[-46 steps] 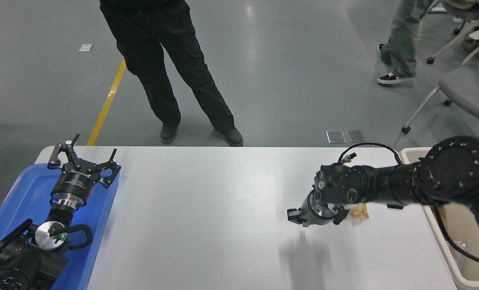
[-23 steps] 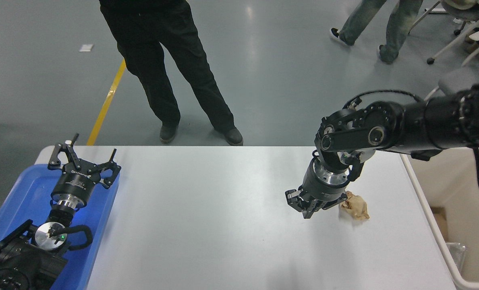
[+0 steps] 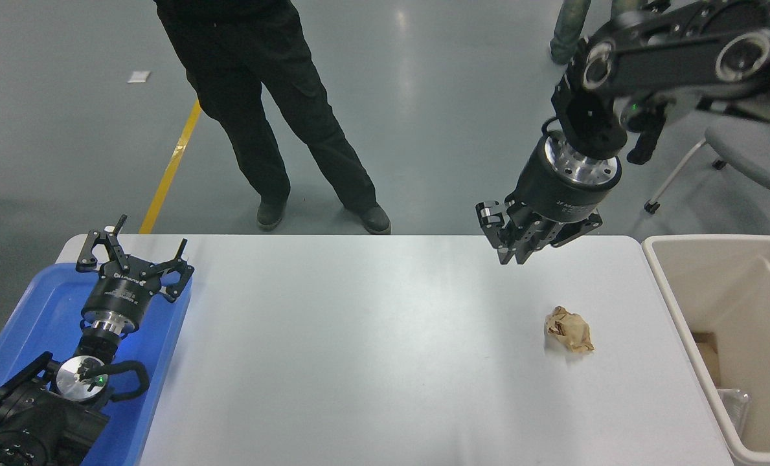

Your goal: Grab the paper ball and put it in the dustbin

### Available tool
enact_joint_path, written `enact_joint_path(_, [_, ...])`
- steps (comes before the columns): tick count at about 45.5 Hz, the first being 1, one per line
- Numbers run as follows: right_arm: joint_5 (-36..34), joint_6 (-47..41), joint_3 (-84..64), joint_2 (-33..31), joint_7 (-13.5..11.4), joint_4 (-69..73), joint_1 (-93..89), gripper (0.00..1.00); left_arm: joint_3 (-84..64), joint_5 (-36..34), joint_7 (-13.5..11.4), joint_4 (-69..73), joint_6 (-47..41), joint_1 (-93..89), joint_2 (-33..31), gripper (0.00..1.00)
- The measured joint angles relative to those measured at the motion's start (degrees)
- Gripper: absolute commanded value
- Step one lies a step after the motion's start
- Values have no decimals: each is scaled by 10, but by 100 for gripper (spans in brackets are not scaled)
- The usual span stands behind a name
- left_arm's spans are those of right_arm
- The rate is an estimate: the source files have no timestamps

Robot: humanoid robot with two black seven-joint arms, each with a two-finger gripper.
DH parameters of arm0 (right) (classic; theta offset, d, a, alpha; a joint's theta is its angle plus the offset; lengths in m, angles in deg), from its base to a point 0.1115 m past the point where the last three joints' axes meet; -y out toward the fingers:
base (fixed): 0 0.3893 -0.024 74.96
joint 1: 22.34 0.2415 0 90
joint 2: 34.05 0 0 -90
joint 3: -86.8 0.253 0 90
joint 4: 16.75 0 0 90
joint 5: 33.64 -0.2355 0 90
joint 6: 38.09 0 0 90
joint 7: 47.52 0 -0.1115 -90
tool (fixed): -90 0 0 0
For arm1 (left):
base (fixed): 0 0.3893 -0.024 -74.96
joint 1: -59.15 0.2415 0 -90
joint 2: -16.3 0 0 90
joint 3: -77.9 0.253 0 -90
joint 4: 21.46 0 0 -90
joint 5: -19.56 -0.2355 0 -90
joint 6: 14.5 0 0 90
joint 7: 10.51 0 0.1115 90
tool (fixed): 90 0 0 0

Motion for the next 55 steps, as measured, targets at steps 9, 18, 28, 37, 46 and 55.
enact_joint_path(9, [-6,-2,-32,-13,0,13,42,100,0,0,0,0,0,0,0,99])
enact_joint_path(18, [-9,-3,-46,-14,0,20,75,100,0,0,0,0,0,0,0,99])
enact_joint_path(28, [-10,-4,-58,-8,0,22,88,100,1,0,1,0,0,-1,0,99])
enact_joint_path(37, [-10,-4,-72,-4,0,22,85,100,2,0,1,0,0,-1,0,99])
enact_joint_path(46, [-6,-1,-81,0,0,15,33,100,2,0,1,0,0,-1,0,99])
enact_joint_path(55, [6,73,-84,1,0,-10,-64,100,2,0,1,0,0,-1,0,99])
